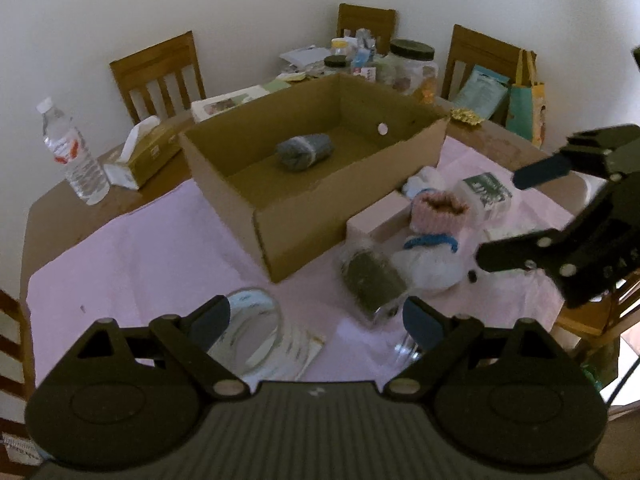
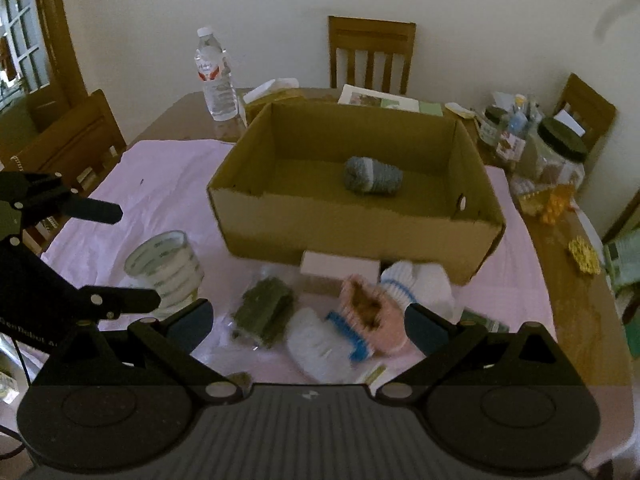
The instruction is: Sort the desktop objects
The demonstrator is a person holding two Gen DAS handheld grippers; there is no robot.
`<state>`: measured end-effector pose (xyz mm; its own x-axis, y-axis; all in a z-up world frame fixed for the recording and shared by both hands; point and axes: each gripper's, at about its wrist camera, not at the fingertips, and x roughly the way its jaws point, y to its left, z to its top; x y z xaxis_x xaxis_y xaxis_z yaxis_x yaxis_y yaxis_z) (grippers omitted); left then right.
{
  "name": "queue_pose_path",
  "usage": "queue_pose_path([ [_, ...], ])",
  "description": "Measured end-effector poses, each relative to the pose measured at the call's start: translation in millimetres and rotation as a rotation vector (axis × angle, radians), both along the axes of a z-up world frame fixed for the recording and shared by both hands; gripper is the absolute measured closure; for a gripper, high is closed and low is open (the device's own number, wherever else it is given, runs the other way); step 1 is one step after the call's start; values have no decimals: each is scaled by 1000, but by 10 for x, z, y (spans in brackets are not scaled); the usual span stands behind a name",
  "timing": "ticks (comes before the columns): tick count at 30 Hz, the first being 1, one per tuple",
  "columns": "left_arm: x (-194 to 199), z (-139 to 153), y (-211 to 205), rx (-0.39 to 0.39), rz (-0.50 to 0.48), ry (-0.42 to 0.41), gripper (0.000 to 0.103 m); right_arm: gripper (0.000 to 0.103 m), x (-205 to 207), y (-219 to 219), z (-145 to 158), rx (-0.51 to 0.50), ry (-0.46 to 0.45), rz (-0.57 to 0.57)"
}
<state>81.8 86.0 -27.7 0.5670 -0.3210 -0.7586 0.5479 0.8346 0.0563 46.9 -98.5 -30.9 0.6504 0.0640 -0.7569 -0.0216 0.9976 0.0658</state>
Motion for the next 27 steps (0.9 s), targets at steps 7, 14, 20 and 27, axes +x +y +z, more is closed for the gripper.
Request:
queue_pose_path([
  [7, 84, -208, 268, 8, 50, 43, 10, 0, -143, 273, -213, 32, 38, -31],
  [14, 270, -397, 437, -26, 115, 87, 10, 0, -194, 481, -429, 22, 97, -26],
  [20, 414, -560, 462, -46, 150, 108, 10, 0, -227, 555, -586, 20, 144, -21],
  [27, 549, -745, 490, -80, 182, 155, 10, 0, -213, 616, -749, 18, 200, -16],
])
